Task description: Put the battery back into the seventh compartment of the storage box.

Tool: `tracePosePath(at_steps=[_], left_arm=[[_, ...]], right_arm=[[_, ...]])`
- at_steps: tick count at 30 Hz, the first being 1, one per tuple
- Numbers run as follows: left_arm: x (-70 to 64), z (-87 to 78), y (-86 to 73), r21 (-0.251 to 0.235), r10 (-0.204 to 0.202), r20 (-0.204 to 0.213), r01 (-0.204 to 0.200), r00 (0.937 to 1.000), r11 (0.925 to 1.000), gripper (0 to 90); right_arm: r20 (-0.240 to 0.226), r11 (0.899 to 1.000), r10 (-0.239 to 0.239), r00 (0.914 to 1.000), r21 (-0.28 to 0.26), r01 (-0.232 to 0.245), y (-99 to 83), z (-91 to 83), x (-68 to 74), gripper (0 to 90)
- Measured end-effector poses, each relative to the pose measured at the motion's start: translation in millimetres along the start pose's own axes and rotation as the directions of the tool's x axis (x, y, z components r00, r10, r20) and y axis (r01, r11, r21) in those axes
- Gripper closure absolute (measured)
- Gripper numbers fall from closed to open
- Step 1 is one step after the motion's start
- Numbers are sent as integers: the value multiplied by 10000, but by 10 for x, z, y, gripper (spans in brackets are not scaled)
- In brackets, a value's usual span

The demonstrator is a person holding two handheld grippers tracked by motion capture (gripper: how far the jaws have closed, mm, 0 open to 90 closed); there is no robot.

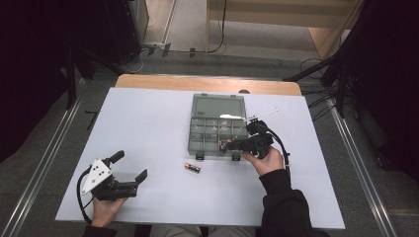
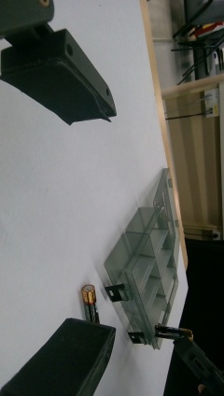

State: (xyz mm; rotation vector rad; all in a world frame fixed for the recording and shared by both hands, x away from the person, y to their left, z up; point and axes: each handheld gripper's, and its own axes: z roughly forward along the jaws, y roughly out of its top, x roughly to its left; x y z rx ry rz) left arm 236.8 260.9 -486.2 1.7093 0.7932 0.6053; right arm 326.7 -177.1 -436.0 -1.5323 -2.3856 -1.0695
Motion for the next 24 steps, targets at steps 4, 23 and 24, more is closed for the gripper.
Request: tracePosePath(at_steps=[4,23,24], left_arm=[[1,3,0,-6,-26,-2,26,10000,10000,0],[-3,5,1,29,8,8,-8,10000,10000,0],[-4,6,1,11,9,9,-9,10000,10000,0]], right_arm=[[63,9988,493,9988,-87,-492,21,25,-27,746],[-183,9911,-1106,9937,-771,1089,-73,65,326,0],[-214,9899,-1230,9922,-734,1211,-75,77,357,0]])
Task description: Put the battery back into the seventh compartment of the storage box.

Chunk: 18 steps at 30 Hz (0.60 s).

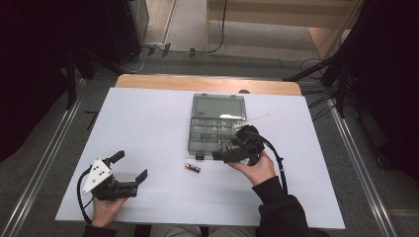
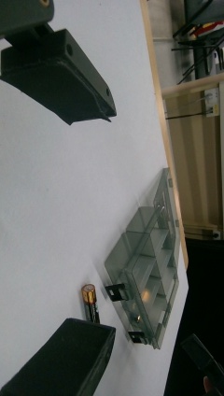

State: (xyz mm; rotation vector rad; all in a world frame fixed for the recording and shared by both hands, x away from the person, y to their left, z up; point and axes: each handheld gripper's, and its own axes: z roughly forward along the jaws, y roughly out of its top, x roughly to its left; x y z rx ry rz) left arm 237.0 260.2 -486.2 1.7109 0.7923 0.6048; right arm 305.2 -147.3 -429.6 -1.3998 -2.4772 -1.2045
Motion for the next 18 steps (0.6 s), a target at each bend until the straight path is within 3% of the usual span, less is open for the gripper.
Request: tracePosePath(at_steps=[10,18], left_arm=[[0,-2,1,-19,8,-11,-8,10000,10000,0],[-1,-1,1,-16,10,-12,-10,10000,10000,0]], right_arm=[[-124,9932,-903,9958,728,910,-7,190,226,0],[-281,9798,-1629,9862,1124,1651,-19,283,340,0]])
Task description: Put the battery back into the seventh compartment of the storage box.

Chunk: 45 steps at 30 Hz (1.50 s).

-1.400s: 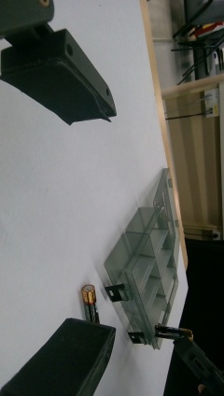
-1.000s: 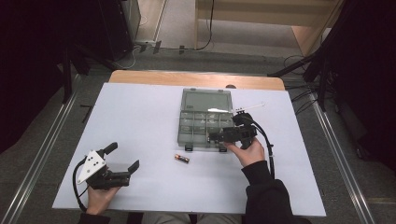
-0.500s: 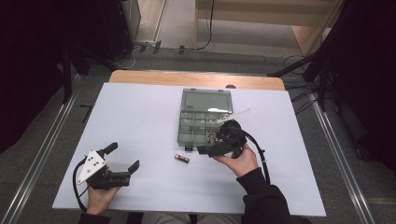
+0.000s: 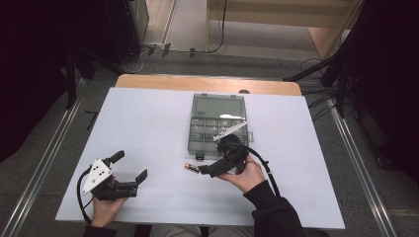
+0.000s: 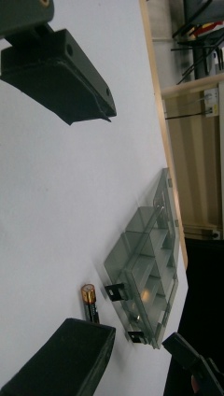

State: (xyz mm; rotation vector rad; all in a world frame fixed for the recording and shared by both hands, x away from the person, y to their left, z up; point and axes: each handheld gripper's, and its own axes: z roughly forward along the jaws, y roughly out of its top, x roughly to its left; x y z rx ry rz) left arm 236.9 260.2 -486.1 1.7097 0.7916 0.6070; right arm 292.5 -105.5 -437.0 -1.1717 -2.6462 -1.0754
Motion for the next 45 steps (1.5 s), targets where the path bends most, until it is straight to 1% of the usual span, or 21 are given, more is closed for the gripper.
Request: tracePosePath(at_steps=[4,6,8,10,12,16,19,22,25,26,27,29,32,34,36,38,39,41,42,43,45], left_arm=[[1,1,1,33,5,-4,-5,10000,10000,0],[0,1,1,39,9,-3,-9,10000,10000,0],[-1,1,1,44,-5,-3,5,10000,10000,0],[-1,3,0,35,-10,14,10,10000,10000,0],[-2,3,0,29,-4,21,4,10000,10000,0],[1,1,0,38,-22,17,22,10000,10000,0],[0,1,0,42,-23,20,23,10000,10000,0],[-3,4,-1,31,-10,29,10,10000,10000,0],[-3,4,-2,40,-26,37,25,10000,10000,0],[-3,5,-2,32,-38,37,38,10000,10000,0],[-2,4,-1,47,-33,27,32,10000,10000,0],[-4,5,-2,42,-37,43,37,10000,10000,0],[-6,7,-3,27,-37,36,37,10000,10000,0],[-4,6,-2,34,-34,39,34,10000,10000,0],[-4,6,-2,42,-50,42,49,10000,10000,0],[-6,5,-1,41,-37,45,37,10000,10000,0],[-6,6,-1,44,-34,40,33,10000,10000,0],[-8,7,-2,50,-39,34,39,10000,10000,0],[-8,8,-2,51,-39,30,38,10000,10000,0],[-8,9,-2,58,-26,40,26,10000,10000,0],[-9,11,-3,79,-21,53,21,10000,10000,0]], right_arm=[[166,9969,-708,9974,354,701,-6,67,79,0],[230,9915,-1180,9927,581,1165,-13,109,125,0],[432,9839,-1629,9857,816,1590,-21,157,177,0],[745,9781,-1808,9807,1187,1713,-26,215,212,0],[892,9717,-2023,9753,1423,1885,-32,279,229,0],[856,9587,-2468,9653,1667,2303,-44,383,279,0],[932,9522,-2649,9598,1823,2451,-51,443,329,0],[967,9475,-2754,9565,1953,2530,-47,488,347,8],[960,9464,-2701,9581,2095,2458,-40,515,359,19],[925,9449,-2754,9569,2092,2518,-35,526,355,27],[878,9451,-2702,9588,2143,2467,-33,534,360,33],[889,9425,-2798,9559,2153,2558,-24,558,352,45],[974,9427,-2684,9584,2312,2406,-13,589,358,70],[943,9401,-2753,9567,2343,2474,-3,606,356,96],[905,9399,-2706,9584,2403,2427,6,620,360,146],[964,9407,-2621,9602,2475,2319,15,641,366,153],[1008,9416,-2584,9608,2484,2272,18,655,369,175],[1164,9425,-2574,9593,2491,2227,24,664,376,224],[1243,9437,-2583,9580,2448,2227,29,666,375,230],[1320,9466,-2507,9590,2411,2143,34,665,378,241],[1331,9484,-2495,9592,2335,2143,48,665,373,276]])
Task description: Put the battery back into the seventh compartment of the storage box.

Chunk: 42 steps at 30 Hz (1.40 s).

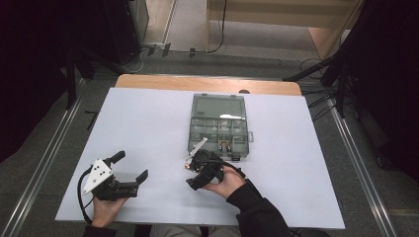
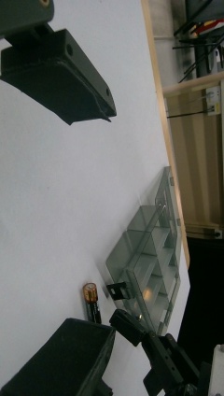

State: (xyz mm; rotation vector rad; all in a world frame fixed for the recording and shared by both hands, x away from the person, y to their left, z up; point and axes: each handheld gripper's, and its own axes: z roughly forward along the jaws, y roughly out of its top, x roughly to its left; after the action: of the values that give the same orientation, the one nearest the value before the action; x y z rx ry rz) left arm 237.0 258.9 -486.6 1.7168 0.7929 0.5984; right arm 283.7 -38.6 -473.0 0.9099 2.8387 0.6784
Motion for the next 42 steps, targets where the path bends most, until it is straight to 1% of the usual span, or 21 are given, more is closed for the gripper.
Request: tracePosePath(at_steps=[2,3,4,6,7,11,12,16,18,19,20,21,24,25,27,28,30,32,34,38,42], left_arm=[[0,3,0,36,34,29,-34,10000,10000,0],[-1,5,-1,46,29,47,-29,10000,10000,0],[-3,6,0,63,45,41,-45,10000,10000,0],[-6,13,-3,112,41,64,-42,10000,9999,0],[-9,17,-5,146,39,82,-40,10000,9999,0],[-24,34,-8,234,101,148,-105,9998,9997,0],[-28,38,-9,268,125,193,-130,9997,9996,0],[-42,54,-14,423,177,289,-189,9994,9989,0],[-52,63,-15,517,290,312,-306,9991,9982,0],[-58,67,-15,475,322,305,-336,9990,9983,0],[-62,68,-14,450,323,307,-337,9990,9984,0],[-62,66,-14,436,331,301,-344,9990,9985,0],[-54,58,-12,442,283,286,-296,9992,9986,0],[-52,56,-11,449,265,299,-279,9992,9986,0],[-51,53,-10,456,284,284,-296,9992,9985,0],[-54,54,-10,430,258,277,-270,9993,9987,0],[-53,54,-9,435,268,279,-280,9993,9987,0],[-50,52,-9,407,261,265,-272,9993,9988,0],[-46,48,-9,385,259,252,-269,9993,9989,0],[-45,48,-8,379,257,245,-266,9994,9989,0],[-46,50,-9,389,242,205,-250,9995,9989,0]], right_arm=[[82,10000,74,9999,11,-74,12,9,-6,292],[81,10000,-26,10000,-16,26,19,19,-17,309],[19,10000,44,10000,56,-44,23,26,-10,328],[18,9998,-126,9999,124,126,29,45,-3,372],[155,9997,-235,9996,102,234,31,55,3,385],[439,9994,-217,9988,269,205,46,74,26,478],[452,9993,-269,9986,256,258,50,82,20,510],[510,9994,-95,9987,337,78,65,99,3,648],[530,9987,-15,9986,510,-12,73,119,-2,739],[535,9983,32,9986,573,-63,74,134,0,763],[479,9984,-44,9988,558,17,76,137,-1,775],[544,9984,-46,9985,570,15,78,133,8,777],[933,9973,-455,9946,616,398,74,133,63,778],[1015,9969,-478,9937,665,411,73,129,86,779],[900,9969,-502,9947,655,444,70,125,101,779],[905,9964,-629,9939,630,574,68,123,99,779],[927,9969,-469,9946,667,408,62,107,119,779],[855,9979,-432,9954,527,388,56,82,116,778],[803,9993,-195,9966,343,168,45,45,114,778],[441,9987,467,9979,-223,-457,11,-63,44,779],[208,9900,1186,9927,-789,-1166,-34,-174,-54,779]])
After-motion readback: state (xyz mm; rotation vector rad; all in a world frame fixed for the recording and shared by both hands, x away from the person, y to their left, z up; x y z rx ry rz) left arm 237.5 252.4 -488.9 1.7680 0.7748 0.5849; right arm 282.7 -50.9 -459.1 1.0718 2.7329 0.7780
